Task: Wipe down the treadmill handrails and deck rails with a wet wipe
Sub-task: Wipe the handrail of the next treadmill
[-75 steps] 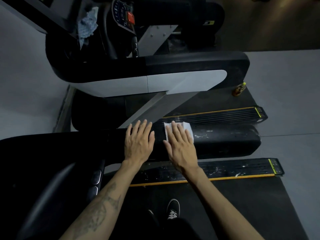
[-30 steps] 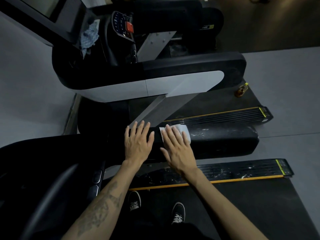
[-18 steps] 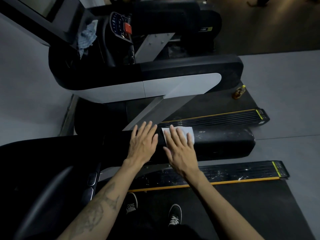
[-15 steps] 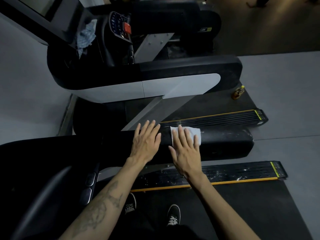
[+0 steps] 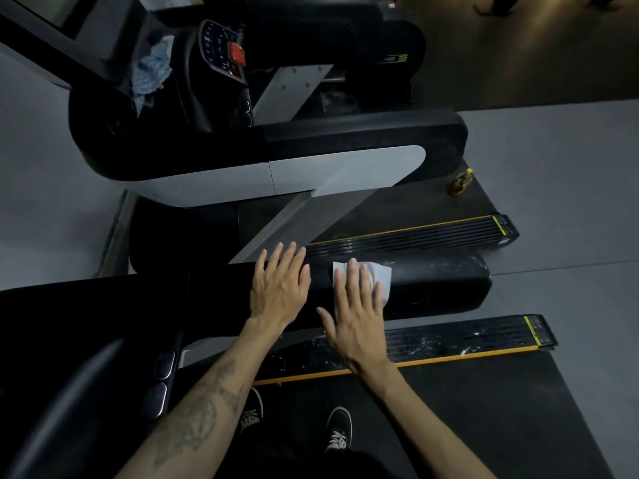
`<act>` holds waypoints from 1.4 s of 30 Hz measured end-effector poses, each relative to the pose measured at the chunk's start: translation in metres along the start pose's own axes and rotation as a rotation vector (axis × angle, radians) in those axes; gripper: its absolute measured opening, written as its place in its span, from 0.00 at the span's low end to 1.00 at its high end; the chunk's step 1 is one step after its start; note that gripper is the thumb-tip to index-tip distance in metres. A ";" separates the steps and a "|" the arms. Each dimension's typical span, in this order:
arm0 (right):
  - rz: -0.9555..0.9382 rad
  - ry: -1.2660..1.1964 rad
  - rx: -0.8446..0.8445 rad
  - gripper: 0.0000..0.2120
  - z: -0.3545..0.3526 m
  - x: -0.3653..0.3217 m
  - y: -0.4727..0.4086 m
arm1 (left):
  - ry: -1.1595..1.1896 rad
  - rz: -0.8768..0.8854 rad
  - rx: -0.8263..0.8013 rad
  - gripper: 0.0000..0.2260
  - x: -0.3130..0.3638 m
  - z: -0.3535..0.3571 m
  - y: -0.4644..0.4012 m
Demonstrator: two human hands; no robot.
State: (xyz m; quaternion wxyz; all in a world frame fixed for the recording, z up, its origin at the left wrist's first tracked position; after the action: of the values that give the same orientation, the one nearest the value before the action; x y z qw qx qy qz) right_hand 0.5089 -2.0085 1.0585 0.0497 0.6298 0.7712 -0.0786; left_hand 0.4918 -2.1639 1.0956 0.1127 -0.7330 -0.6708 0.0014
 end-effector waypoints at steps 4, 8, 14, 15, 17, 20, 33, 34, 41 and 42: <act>-0.187 -0.003 -0.010 0.34 -0.003 -0.014 -0.010 | 0.000 0.000 -0.013 0.27 0.000 0.001 0.000; -0.143 0.007 -0.054 0.32 -0.005 0.004 -0.026 | -0.003 0.000 -0.011 0.27 0.000 0.000 -0.001; 0.025 -0.107 0.014 0.35 -0.005 -0.006 -0.006 | -0.019 -0.004 0.033 0.25 0.001 -0.002 -0.001; -0.027 -0.104 0.000 0.34 -0.007 -0.011 -0.010 | -0.021 -0.003 0.031 0.25 0.001 -0.002 0.000; -0.125 -0.084 -0.062 0.32 -0.010 -0.014 -0.024 | -0.027 0.001 0.024 0.25 0.001 -0.002 -0.001; -0.097 -0.071 -0.123 0.30 -0.014 -0.001 -0.043 | -0.033 0.008 0.033 0.24 0.001 -0.004 0.000; -0.089 -0.072 -0.166 0.25 -0.022 -0.015 -0.069 | -0.056 0.008 0.067 0.23 -0.001 -0.001 -0.001; -0.070 -0.051 -0.148 0.24 -0.024 -0.013 -0.074 | -0.059 0.008 0.069 0.23 -0.001 -0.001 -0.001; 0.181 -0.094 -0.067 0.26 -0.029 -0.008 -0.056 | -0.070 0.000 0.077 0.23 -0.001 0.000 -0.002; 0.138 -0.133 -0.082 0.26 -0.028 -0.015 -0.057 | -0.071 -0.003 0.075 0.23 -0.001 0.001 -0.002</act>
State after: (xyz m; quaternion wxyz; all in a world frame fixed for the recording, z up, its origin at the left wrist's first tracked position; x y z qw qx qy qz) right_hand 0.4567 -2.0290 1.0920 0.1319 0.6723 0.7235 -0.0849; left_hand 0.4894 -2.1650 1.0950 0.1162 -0.7267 -0.6750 0.0526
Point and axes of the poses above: each hand's wrist, its own y-axis away from the middle knuckle, its own z-axis out of the palm, x = y × z, the point moved 9 cm from there along -y, towards the middle knuckle, and after that the axes turned 12 degrees about z, right-handed, at the moved point
